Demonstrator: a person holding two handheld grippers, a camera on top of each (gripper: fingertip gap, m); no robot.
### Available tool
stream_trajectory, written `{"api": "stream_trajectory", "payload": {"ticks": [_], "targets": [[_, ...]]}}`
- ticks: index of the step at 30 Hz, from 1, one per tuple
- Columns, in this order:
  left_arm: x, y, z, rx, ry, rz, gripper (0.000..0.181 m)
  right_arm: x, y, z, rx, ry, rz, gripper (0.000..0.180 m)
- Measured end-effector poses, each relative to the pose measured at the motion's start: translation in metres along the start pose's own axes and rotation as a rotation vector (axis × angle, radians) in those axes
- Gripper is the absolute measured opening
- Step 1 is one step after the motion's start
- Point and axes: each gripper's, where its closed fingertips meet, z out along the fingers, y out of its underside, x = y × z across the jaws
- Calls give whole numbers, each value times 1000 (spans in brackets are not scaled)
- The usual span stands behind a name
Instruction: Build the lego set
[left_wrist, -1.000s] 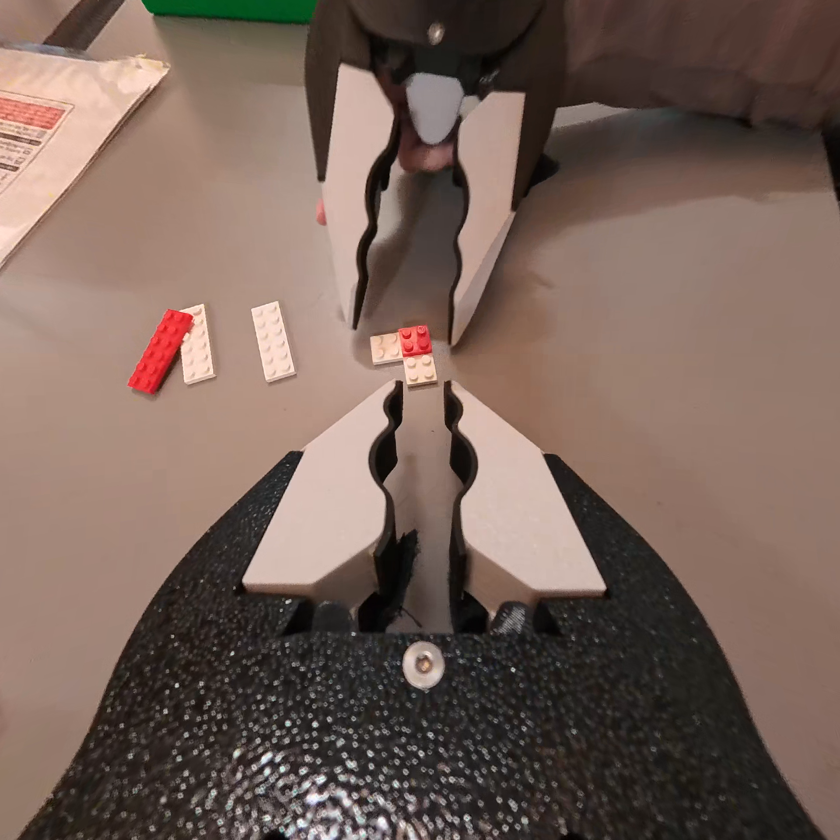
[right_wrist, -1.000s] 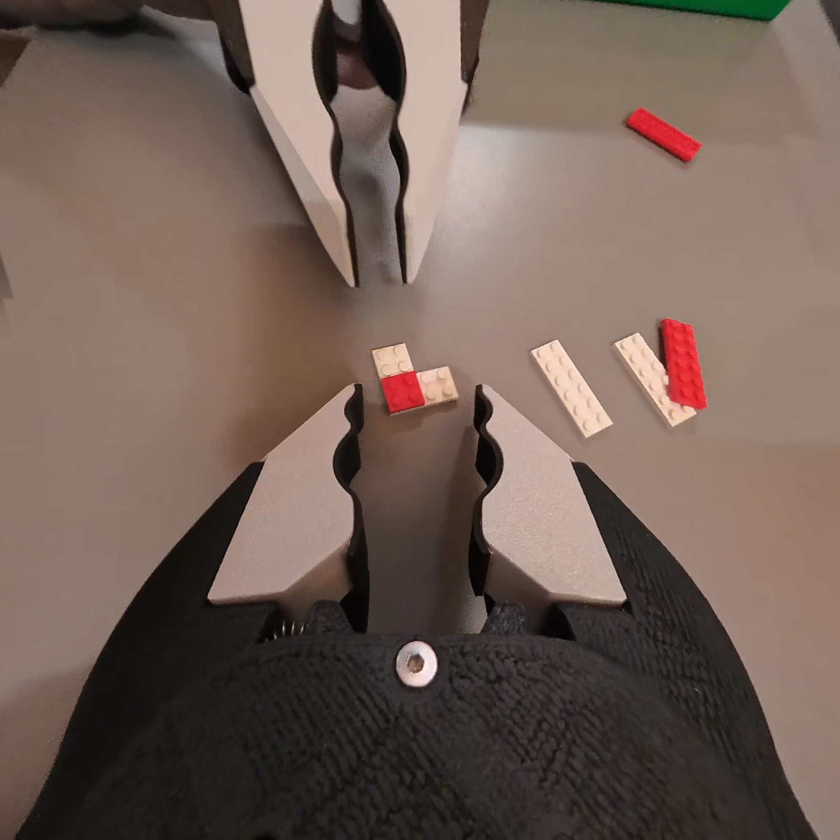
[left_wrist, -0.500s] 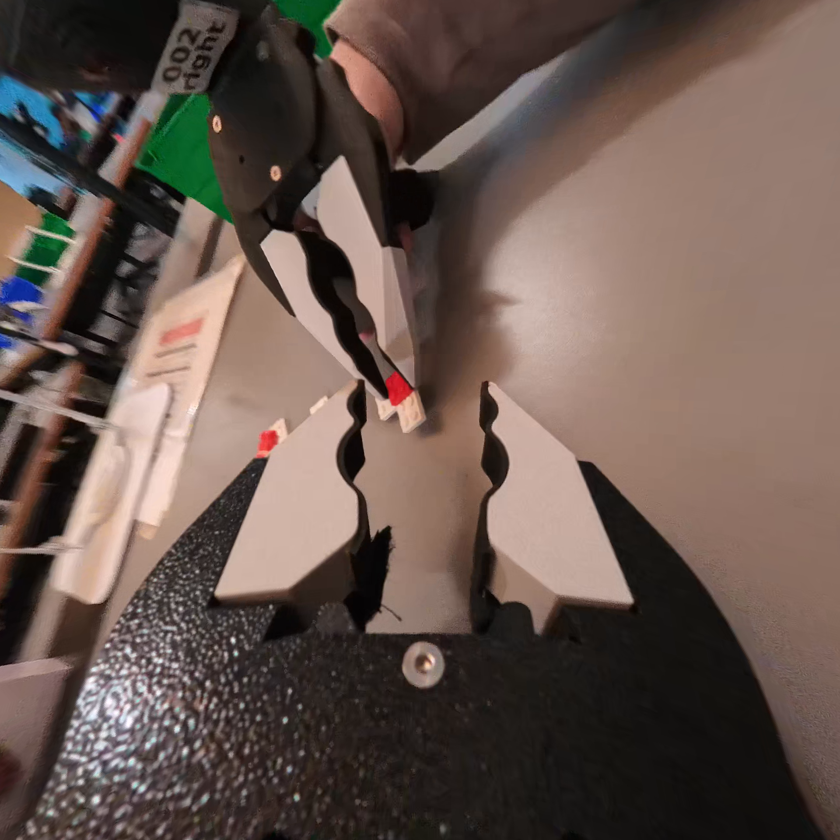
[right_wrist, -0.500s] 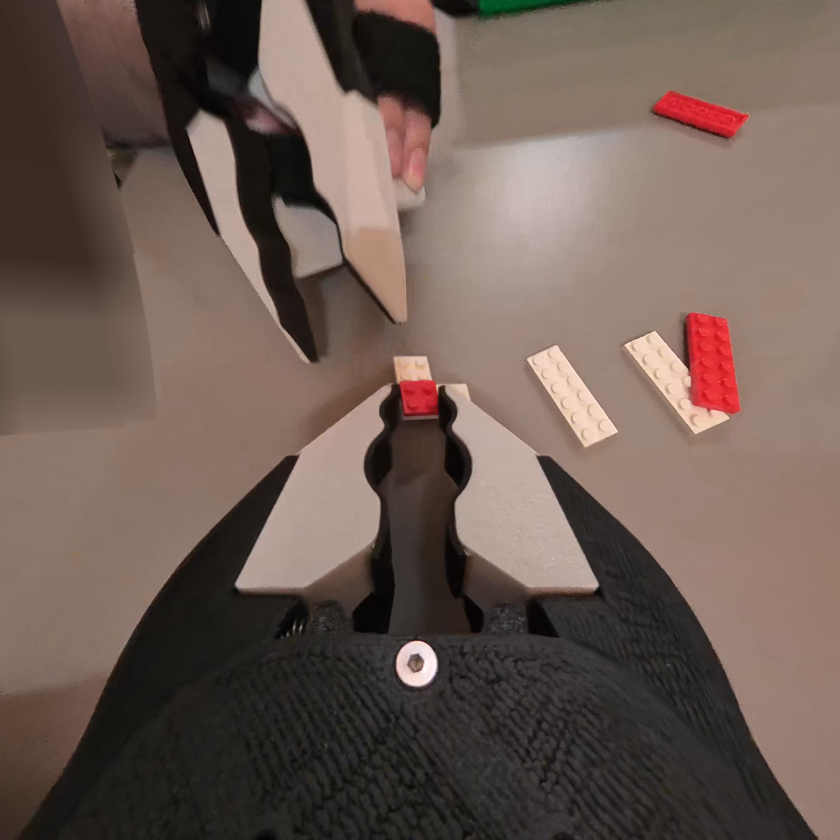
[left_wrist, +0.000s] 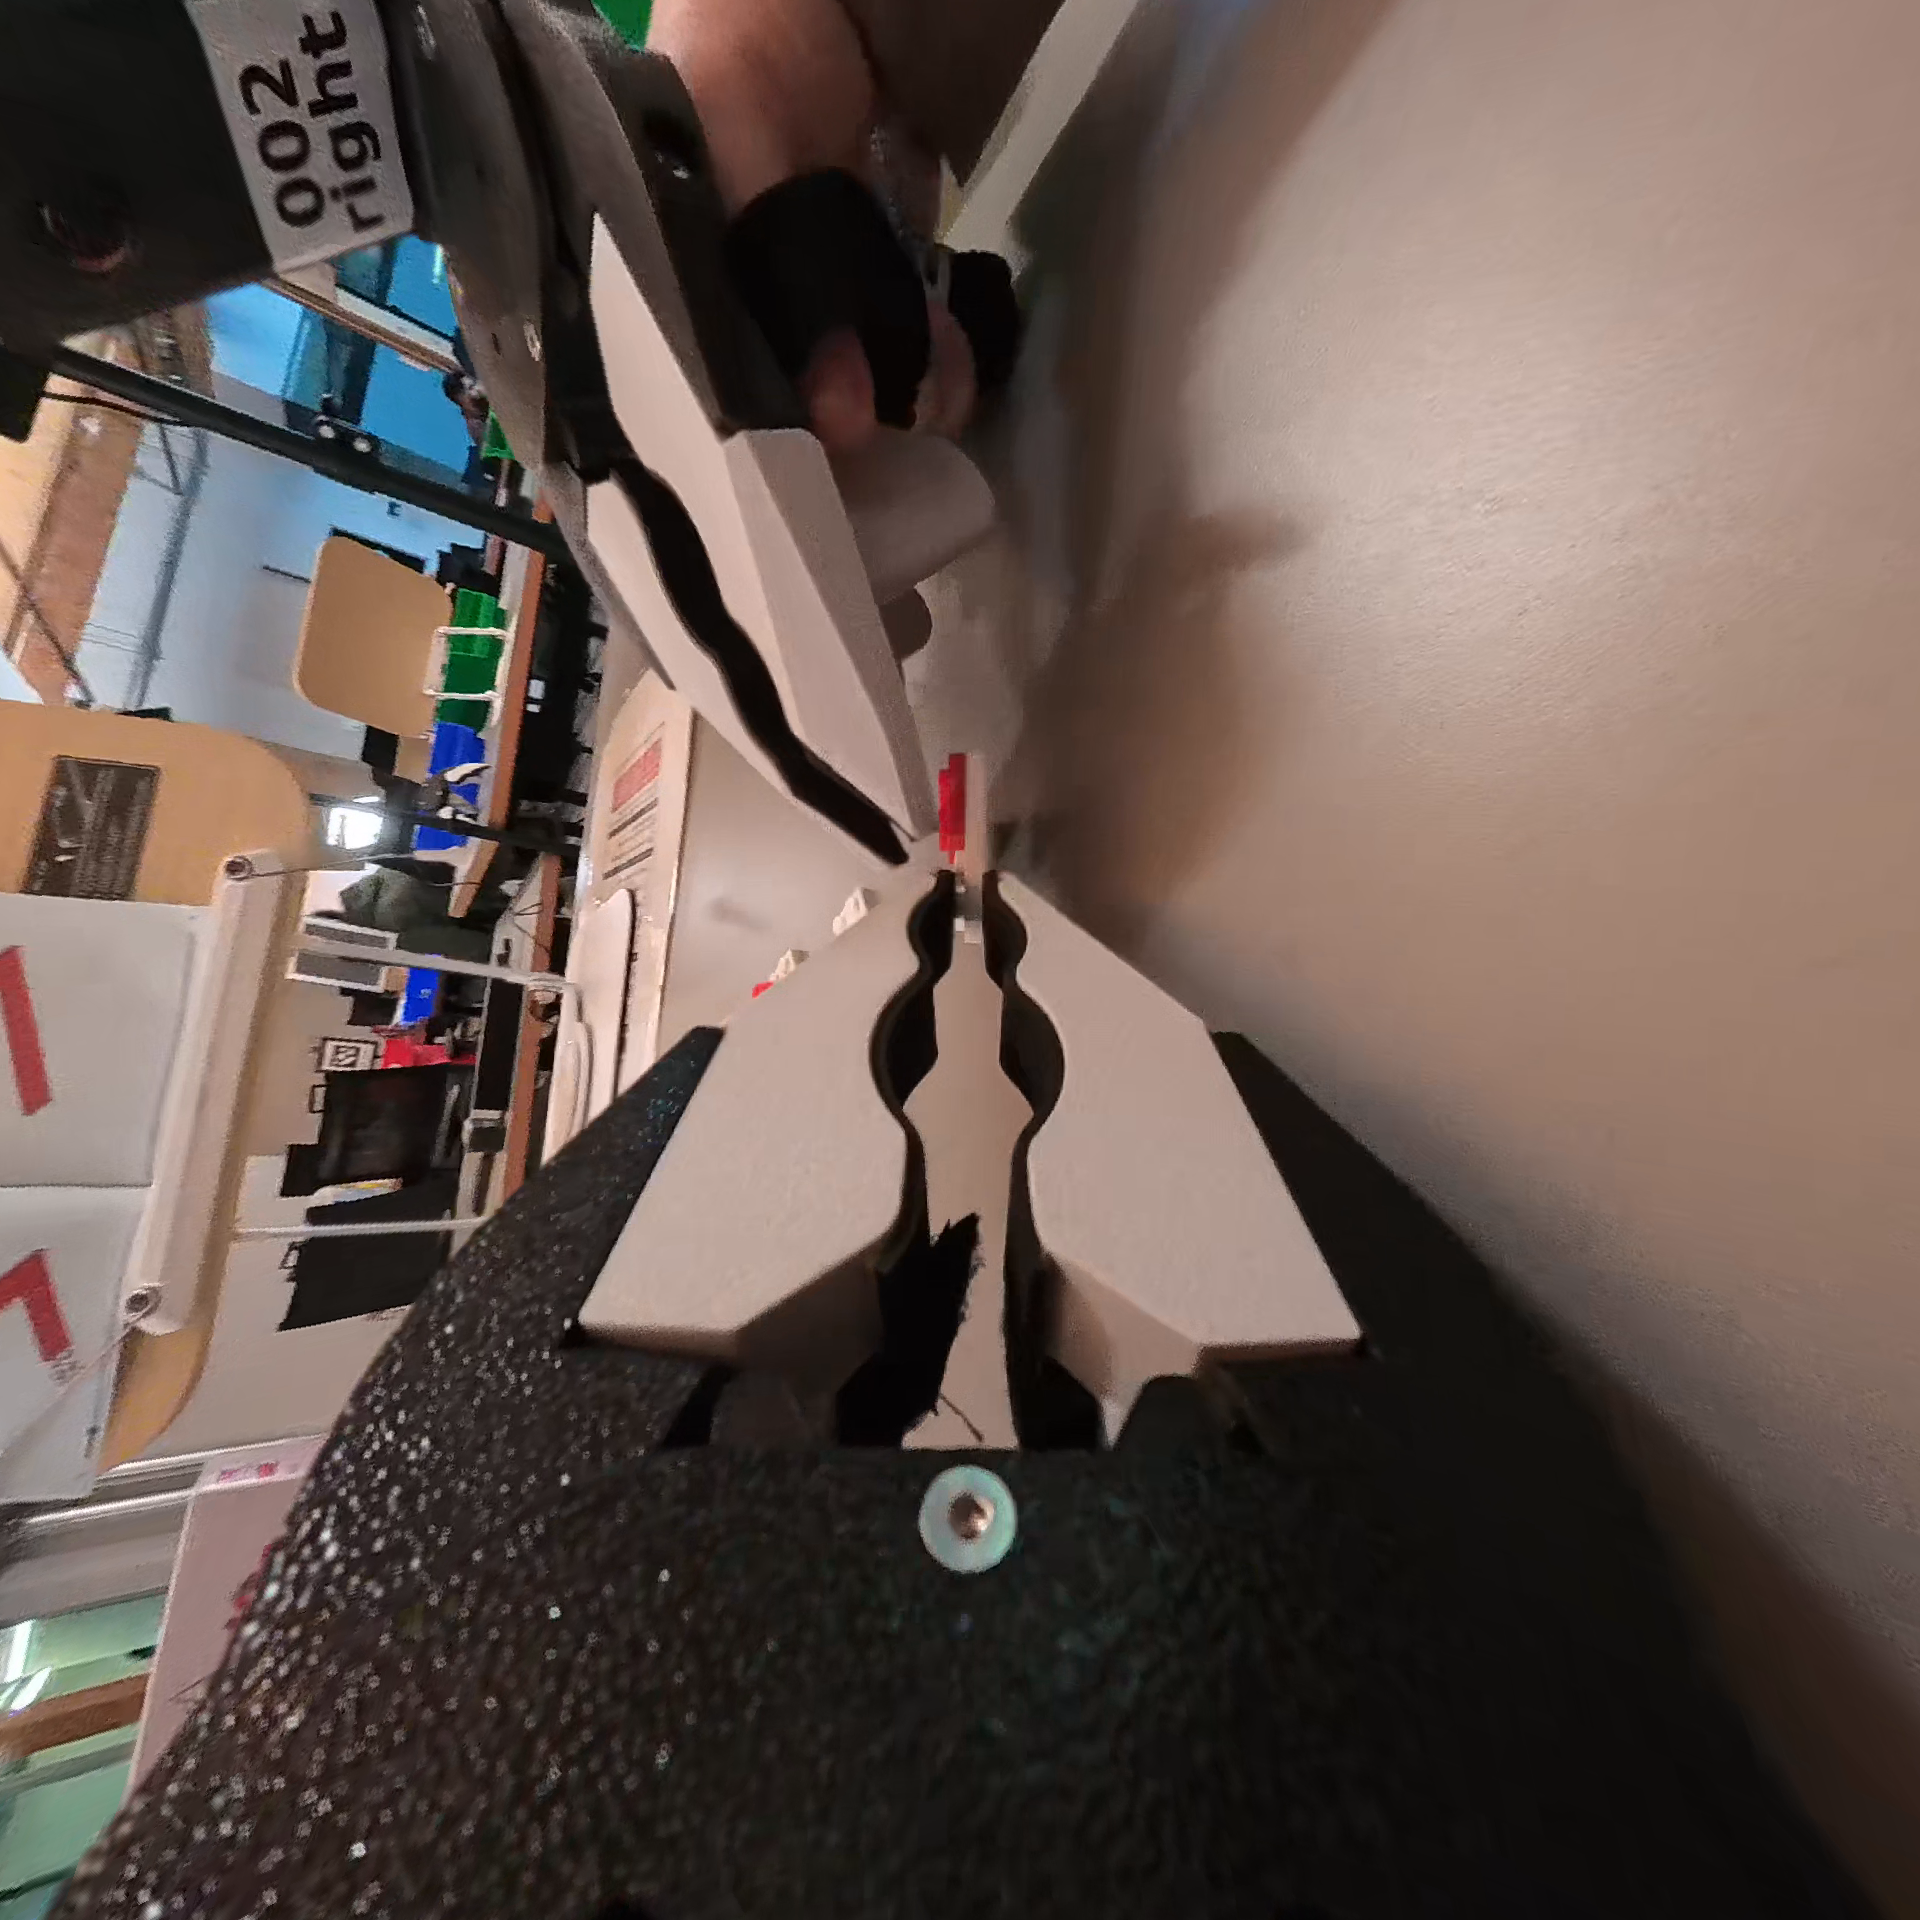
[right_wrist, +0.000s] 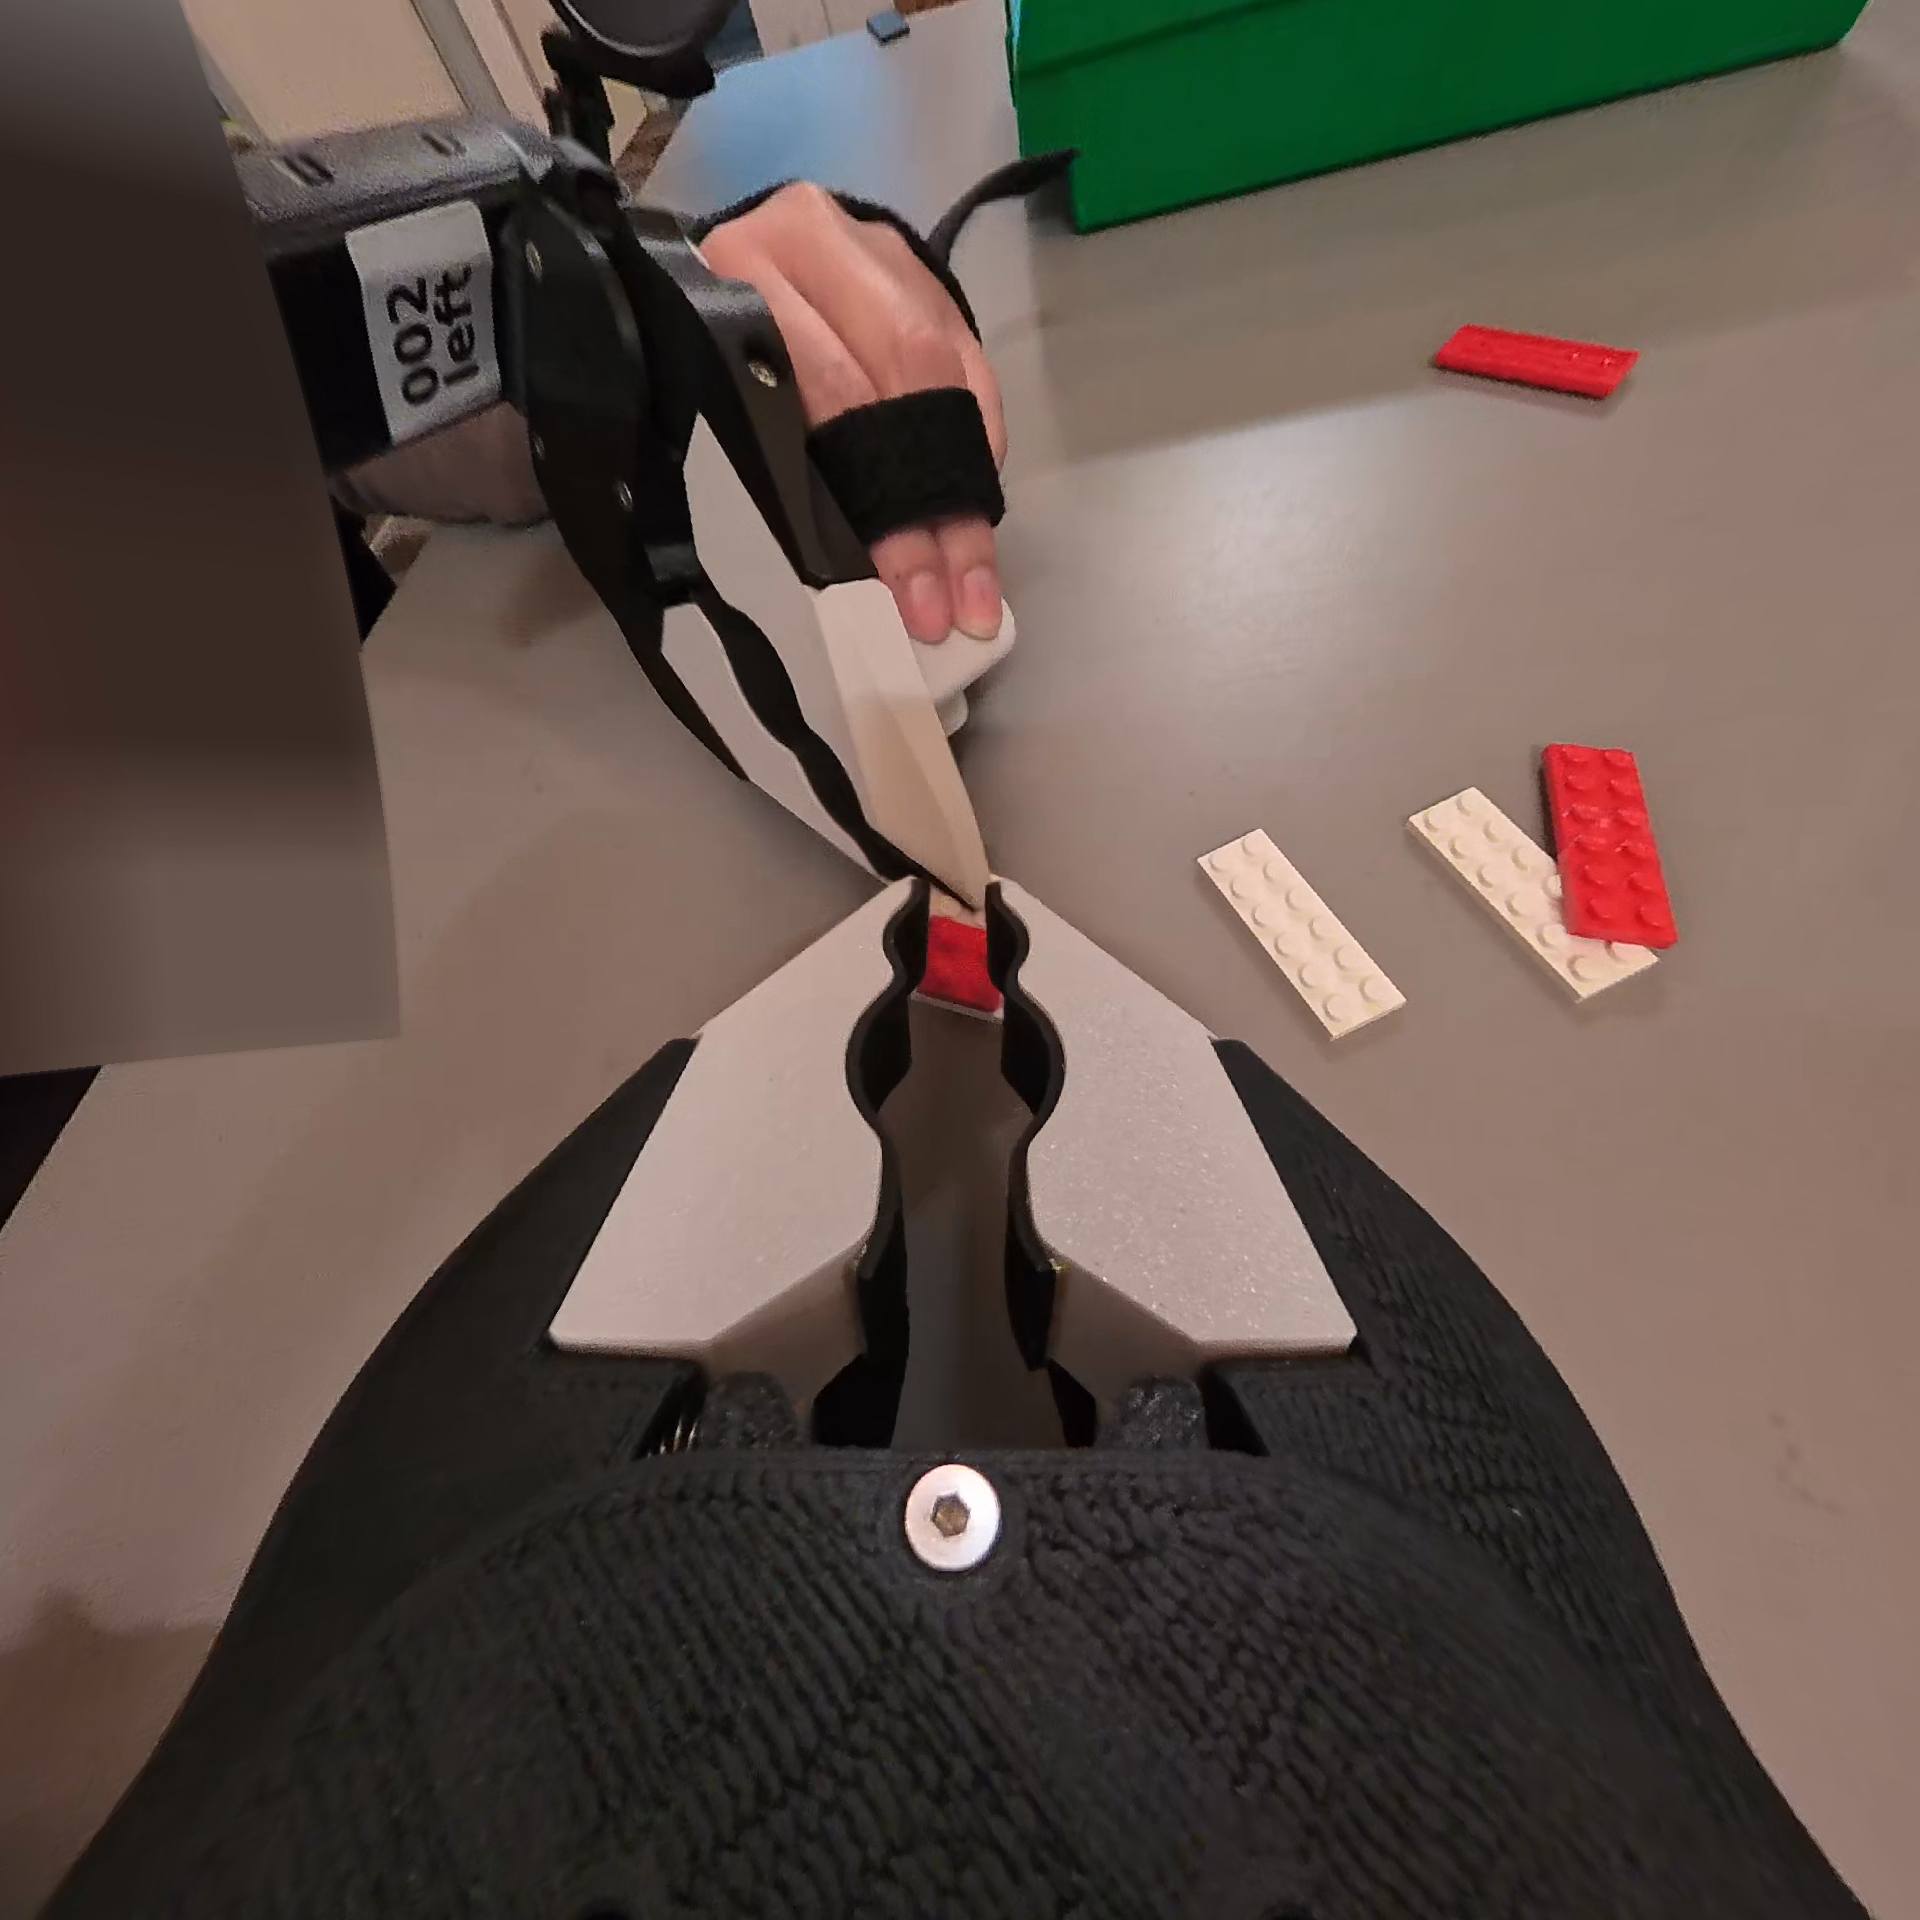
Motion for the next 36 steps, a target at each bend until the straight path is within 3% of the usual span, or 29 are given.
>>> {"api": "stream_trajectory", "payload": {"ticks": [3,6,13,21,23,24,29,36], "targets": [[-5,1,0,-13,-24,-10,3,2,-3,0,11,41,-32,30],[-10,4,0,-24,-32,-62,3,5,-5,-1,-18,173,-155,39],[-14,7,-1,-48,-34,-106,3,13,-3,-7,-274,666,-714,15],[-14,2,-3,-21,-13,-165,5,18,3,-5,-405,764,-881,6],[-19,10,-4,-43,33,-234,38,23,-1,-13,-397,817,-914,6],[-26,16,-5,-52,42,-273,44,25,-4,-19,-390,848,-926,6],[-57,61,6,-136,150,-471,44,40,-7,-36,-361,983,-992,6],[-67,93,38,-162,403,-514,43,43,-12,-38,-315,1066,-1099,6]]}}
